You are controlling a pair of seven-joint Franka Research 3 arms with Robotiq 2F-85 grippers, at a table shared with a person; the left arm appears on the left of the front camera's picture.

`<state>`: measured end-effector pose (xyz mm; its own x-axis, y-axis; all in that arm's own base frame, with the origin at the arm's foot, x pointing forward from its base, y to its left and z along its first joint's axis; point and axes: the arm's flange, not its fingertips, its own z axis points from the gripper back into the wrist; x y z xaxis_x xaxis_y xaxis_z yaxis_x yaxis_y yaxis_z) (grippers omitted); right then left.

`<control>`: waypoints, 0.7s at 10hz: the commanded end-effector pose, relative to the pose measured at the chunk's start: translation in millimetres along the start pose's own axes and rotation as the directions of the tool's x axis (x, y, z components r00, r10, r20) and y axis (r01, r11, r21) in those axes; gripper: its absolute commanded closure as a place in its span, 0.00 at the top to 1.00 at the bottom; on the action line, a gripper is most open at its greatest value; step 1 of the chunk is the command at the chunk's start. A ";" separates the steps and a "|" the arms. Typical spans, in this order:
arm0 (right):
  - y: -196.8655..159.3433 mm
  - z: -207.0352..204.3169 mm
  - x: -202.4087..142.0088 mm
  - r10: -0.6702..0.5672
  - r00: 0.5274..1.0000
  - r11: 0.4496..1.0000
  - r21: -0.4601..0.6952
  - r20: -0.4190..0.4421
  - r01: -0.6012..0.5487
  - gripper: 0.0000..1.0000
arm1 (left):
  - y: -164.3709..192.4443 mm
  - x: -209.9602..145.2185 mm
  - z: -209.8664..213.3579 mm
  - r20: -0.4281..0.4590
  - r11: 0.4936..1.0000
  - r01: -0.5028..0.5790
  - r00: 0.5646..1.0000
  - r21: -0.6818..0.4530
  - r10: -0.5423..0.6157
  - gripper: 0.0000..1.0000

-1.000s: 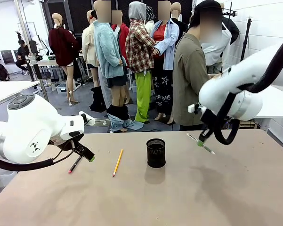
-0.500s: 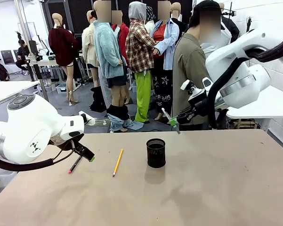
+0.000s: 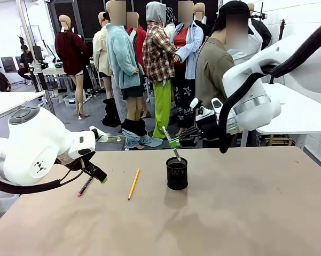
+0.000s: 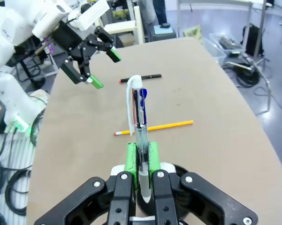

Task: Place the pens into the pen holder.
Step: Pick up a writing instrument from the table and place it into the Pen holder.

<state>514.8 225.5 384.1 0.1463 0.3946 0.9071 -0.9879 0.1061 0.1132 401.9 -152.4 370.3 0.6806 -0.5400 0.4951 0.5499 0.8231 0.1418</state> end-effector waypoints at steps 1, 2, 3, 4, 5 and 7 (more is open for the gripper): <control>-12.2 -14.1 -5.0 0.028 0.999 0.999 -0.021 0.025 -0.028 0.00 | 1.7 -0.2 0.8 0.002 1.000 -0.004 1.000 0.000 0.004 1.00; -16.6 -18.6 -11.5 0.018 1.000 0.999 -0.036 0.022 -0.017 0.00 | 1.7 -0.2 0.8 0.002 1.000 -0.004 1.000 0.000 0.004 1.00; -18.0 -23.2 -17.0 0.029 1.000 0.996 -0.079 0.011 -0.028 0.00 | 1.7 -0.2 0.8 0.002 1.000 -0.004 1.000 0.000 0.004 1.00; -19.3 -25.2 -18.9 0.027 1.000 0.999 -0.047 0.015 -0.026 0.00 | 1.7 -0.2 0.8 0.002 1.000 -0.004 1.000 0.000 0.004 1.00; -19.1 -25.5 -24.3 0.010 1.000 0.999 -0.047 0.001 -0.010 0.00 | 1.7 -0.2 0.8 0.002 1.000 -0.004 1.000 0.000 0.004 1.00; -22.5 -26.9 -37.7 -0.006 1.000 0.999 -0.044 -0.015 0.005 0.00 | 1.7 -0.2 0.8 0.002 1.000 -0.004 1.000 0.000 0.004 1.00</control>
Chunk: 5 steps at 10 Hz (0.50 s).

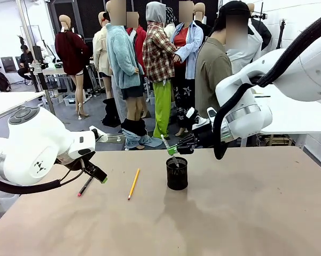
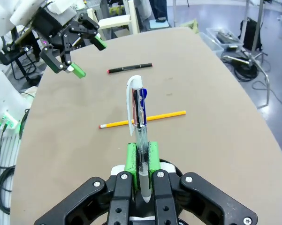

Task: Place the pens into the pen holder.
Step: Pick up a writing instrument from the table and place it into the Pen holder.

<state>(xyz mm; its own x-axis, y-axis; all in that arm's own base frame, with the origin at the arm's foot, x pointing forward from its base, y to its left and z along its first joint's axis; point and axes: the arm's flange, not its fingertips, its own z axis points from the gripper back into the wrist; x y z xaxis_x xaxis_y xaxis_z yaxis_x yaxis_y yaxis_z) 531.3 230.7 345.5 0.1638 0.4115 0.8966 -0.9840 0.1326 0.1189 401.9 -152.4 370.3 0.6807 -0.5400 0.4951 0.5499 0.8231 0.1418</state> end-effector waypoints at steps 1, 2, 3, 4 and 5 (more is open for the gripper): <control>-0.8 -5.1 -12.1 0.002 1.000 0.999 -0.037 -0.009 -0.002 0.00 | 1.7 -0.2 0.8 0.002 1.000 -0.004 1.000 0.000 0.004 1.00; 0.8 -4.0 -16.2 0.004 1.000 0.999 -0.037 -0.010 -0.005 0.00 | 1.7 -0.2 0.8 0.002 1.000 -0.004 1.000 0.000 0.004 1.00; 1.0 -4.0 -18.6 0.004 1.000 0.999 -0.045 -0.017 -0.005 0.12 | 1.7 -0.2 0.8 0.002 1.000 -0.004 1.000 0.000 0.004 1.00; 0.9 -3.1 -17.6 -0.005 1.000 0.999 -0.041 -0.026 0.003 0.32 | 1.7 -0.2 0.8 0.002 1.000 -0.004 1.000 0.000 0.004 1.00; 2.9 1.0 -16.3 -0.004 1.000 0.999 -0.047 -0.029 0.003 0.52 | 1.7 -0.2 0.8 0.002 1.000 -0.004 1.000 0.000 0.004 1.00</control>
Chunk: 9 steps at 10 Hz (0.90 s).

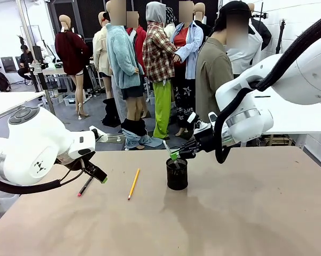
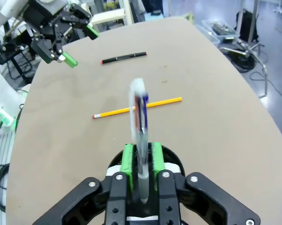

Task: Place the pens into the pen holder.
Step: Pick up a writing instrument from the table and place it into the Pen holder.

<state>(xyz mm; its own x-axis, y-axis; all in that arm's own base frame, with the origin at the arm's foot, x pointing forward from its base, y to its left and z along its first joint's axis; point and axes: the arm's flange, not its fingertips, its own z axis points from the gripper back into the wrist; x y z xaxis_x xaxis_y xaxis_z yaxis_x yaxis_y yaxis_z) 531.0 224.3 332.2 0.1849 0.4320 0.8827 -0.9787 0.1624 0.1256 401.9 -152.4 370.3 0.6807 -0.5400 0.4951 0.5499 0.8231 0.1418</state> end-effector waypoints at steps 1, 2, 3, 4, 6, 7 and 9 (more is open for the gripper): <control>9.3 9.2 -0.4 0.025 1.000 0.999 -0.026 -0.008 -0.025 0.72 | 1.7 -0.2 0.8 0.002 1.000 -0.004 1.000 0.000 0.004 1.00; 15.2 21.9 1.2 0.031 0.999 0.998 -0.045 -0.030 -0.033 0.72 | 1.7 -0.2 0.8 0.002 1.000 -0.004 1.000 0.000 0.004 1.00; 22.3 41.7 1.9 0.038 0.999 0.996 -0.077 -0.037 -0.040 0.72 | 1.7 -0.2 0.8 0.002 1.000 -0.004 1.000 0.000 0.004 1.00; 29.2 63.3 2.8 0.017 0.998 0.990 -0.136 -0.053 -0.024 0.72 | 1.7 -0.2 0.8 0.002 1.000 -0.004 1.000 0.000 0.004 1.00; 43.5 126.0 4.8 -0.126 0.983 0.940 -0.334 -0.135 0.075 0.72 | 1.7 -0.2 0.8 0.002 1.000 -0.004 1.000 0.000 0.004 1.00; 49.0 157.1 5.8 -0.224 0.959 0.888 -0.441 -0.176 0.127 0.72 | 1.7 -0.2 0.8 0.002 1.000 -0.004 1.000 0.000 0.004 1.00; 51.7 203.5 3.3 -0.440 0.863 0.746 -0.637 -0.250 0.195 0.72 | 1.7 -0.2 0.8 0.002 1.000 -0.004 1.000 0.000 0.004 1.00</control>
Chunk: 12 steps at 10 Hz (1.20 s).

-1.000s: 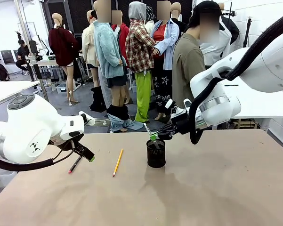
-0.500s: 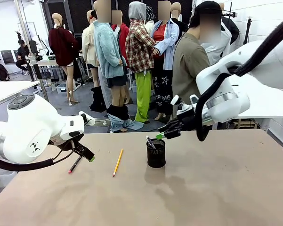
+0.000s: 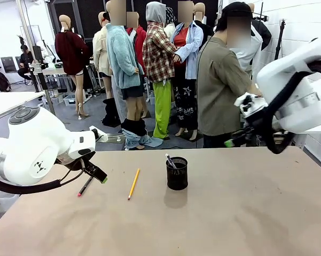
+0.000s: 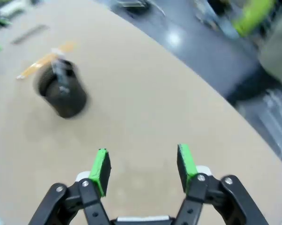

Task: Place the pens into the pen holder.
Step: Pick up a writing instrument from the table and place it into the Pen holder.

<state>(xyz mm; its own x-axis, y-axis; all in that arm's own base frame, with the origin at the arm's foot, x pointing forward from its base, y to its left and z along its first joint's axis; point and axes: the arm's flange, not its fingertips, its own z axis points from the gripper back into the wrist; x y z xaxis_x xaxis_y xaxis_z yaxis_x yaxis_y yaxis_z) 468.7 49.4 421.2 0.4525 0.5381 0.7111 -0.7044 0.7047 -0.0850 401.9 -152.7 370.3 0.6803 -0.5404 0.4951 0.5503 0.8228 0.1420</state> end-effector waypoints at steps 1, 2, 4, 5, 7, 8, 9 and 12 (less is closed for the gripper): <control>-3.3 18.5 3.3 -0.158 0.953 0.987 -0.072 -0.258 0.144 0.72 | 1.9 -0.3 0.8 0.002 1.000 -0.005 1.000 0.000 0.005 1.00; -9.9 25.6 -0.2 -0.217 0.918 0.976 -0.106 -0.333 0.192 0.72 | 1.9 -0.3 0.8 0.002 1.000 -0.005 1.000 0.000 0.005 1.00; -20.9 33.7 -8.3 -0.322 0.819 0.944 -0.227 -0.475 0.239 0.72 | 1.9 -0.3 0.8 0.002 1.000 -0.005 1.000 0.000 0.005 1.00; -28.1 37.3 -13.4 -0.372 0.777 0.927 -0.254 -0.507 0.278 0.72 | 1.9 -0.3 0.8 0.002 1.000 -0.005 1.000 0.000 0.005 1.00; -40.7 40.1 -22.5 -0.425 0.725 0.905 -0.273 -0.543 0.326 0.72 | 1.9 -0.3 0.8 0.002 1.000 -0.005 1.000 0.000 0.005 1.00; -43.8 33.7 -26.2 -0.443 0.691 0.896 -0.273 -0.571 0.349 0.72 | 1.9 -0.3 0.8 0.002 1.000 -0.005 1.000 0.000 0.005 1.00; -45.1 27.9 -25.8 -0.449 0.687 0.893 -0.278 -0.572 0.353 0.72 | 1.9 -0.3 0.8 0.002 1.000 -0.005 1.000 0.000 0.005 1.00; -40.1 46.7 -35.8 -0.425 0.720 0.904 -0.296 -0.549 0.308 0.72 | 0.0 0.0 -0.1 0.000 1.000 0.000 1.000 0.000 0.000 1.00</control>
<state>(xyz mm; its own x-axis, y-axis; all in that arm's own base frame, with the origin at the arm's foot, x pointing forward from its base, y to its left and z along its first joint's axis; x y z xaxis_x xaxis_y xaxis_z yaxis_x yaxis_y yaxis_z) 460.7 -17.6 433.2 0.9300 0.3336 0.1545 -0.3327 0.9425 -0.0324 401.8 -153.0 370.2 0.6799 -0.5411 0.4949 0.5510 0.8223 0.1422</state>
